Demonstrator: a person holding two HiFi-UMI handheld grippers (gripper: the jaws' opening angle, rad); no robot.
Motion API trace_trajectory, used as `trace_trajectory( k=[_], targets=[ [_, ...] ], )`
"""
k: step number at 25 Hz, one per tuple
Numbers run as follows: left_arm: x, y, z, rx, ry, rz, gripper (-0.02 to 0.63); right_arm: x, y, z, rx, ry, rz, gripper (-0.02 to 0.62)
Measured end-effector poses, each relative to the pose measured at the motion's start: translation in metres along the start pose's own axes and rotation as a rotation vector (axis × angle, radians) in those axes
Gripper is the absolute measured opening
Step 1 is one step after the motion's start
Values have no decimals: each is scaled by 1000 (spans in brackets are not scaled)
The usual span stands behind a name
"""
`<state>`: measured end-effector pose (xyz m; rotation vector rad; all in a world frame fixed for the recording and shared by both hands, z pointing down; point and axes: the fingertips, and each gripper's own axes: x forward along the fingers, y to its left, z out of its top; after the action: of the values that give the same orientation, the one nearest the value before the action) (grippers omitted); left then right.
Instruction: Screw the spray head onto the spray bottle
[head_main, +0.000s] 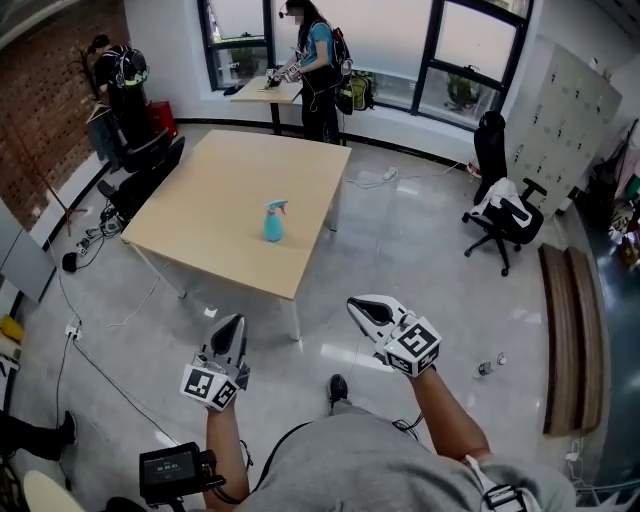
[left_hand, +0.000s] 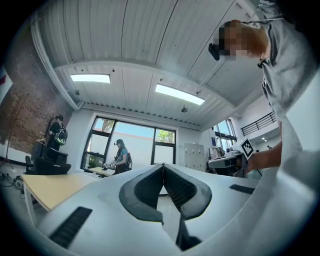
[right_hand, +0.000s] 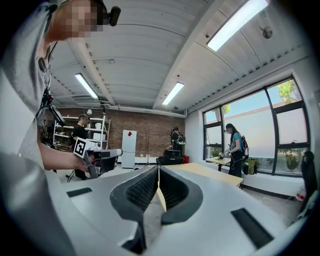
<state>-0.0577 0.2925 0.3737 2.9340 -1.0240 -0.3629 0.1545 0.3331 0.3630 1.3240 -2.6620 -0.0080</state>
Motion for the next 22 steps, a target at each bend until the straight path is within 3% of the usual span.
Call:
trace_trajectory(
  k=[16, 22],
  targets=[
    [164, 90, -41, 7, 54, 115, 6, 131, -163, -5, -6, -18, 206, 8],
    [202, 119, -60, -13, 93, 143, 6, 162, -199, -17, 35, -15, 245, 8]
  ],
)
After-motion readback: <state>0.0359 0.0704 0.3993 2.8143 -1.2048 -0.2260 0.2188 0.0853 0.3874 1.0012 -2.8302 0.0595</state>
